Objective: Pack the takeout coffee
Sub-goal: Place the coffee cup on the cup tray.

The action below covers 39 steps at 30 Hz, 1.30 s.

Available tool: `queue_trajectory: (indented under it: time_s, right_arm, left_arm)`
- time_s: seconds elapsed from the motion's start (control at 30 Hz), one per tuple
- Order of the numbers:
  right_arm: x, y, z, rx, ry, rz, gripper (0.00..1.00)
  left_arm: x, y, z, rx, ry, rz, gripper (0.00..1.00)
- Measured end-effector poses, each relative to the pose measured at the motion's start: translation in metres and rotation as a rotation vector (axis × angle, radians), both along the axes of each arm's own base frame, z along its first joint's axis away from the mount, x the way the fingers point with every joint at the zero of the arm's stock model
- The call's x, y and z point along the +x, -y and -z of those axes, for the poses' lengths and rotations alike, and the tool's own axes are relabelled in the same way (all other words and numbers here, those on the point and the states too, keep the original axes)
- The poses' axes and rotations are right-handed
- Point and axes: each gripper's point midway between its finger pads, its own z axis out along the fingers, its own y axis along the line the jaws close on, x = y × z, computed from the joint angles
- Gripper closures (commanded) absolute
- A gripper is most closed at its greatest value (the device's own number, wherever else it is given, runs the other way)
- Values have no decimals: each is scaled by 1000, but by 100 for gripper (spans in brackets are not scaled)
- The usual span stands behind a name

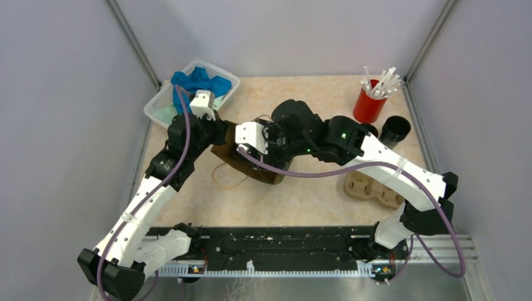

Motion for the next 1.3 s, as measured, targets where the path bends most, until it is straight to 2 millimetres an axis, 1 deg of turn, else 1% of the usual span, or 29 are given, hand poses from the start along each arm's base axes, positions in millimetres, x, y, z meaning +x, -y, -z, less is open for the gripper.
queue_trajectory:
  time_s: [0.1, 0.23, 0.33, 0.47, 0.57, 0.63, 0.73, 0.87, 0.97, 1.17, 1.3]
  right_arm:
    - [2, -5, 10, -20, -10, 4, 90]
    - [7, -7, 19, -33, -6, 23, 91]
    - [13, -5, 33, -65, 5, 45, 91]
    - [19, -2, 54, -114, 21, 65, 91]
    - [23, 1, 65, -144, 37, 73, 91]
    - [26, 2, 68, -155, 50, 77, 91]
    - [29, 1, 67, -154, 71, 82, 92]
    - [35, -1, 69, -163, 93, 90, 92]
    - [40, -4, 76, -186, 105, 90, 92]
    - [47, -7, 93, -252, 124, 88, 93]
    - [49, -7, 97, -267, 125, 89, 94]
  left_arm:
    - [0, -4, -6, -29, 15, -35, 100]
    - [-1, -6, -8, -63, 18, -58, 100]
    - [-3, -6, -3, -74, 15, -59, 100]
    - [-13, -9, 7, -86, 17, -55, 100]
    - [-20, -11, 10, -102, 35, -51, 100]
    - [-23, -11, 9, -113, 47, -49, 100]
    - [-25, -11, 8, -135, 62, -49, 100]
    - [-29, -12, 16, -159, 80, -48, 100]
    - [-33, -14, 22, -169, 97, -48, 100]
    - [-39, -17, 23, -188, 142, -44, 100]
    - [-44, -16, 25, -173, 131, -22, 100]
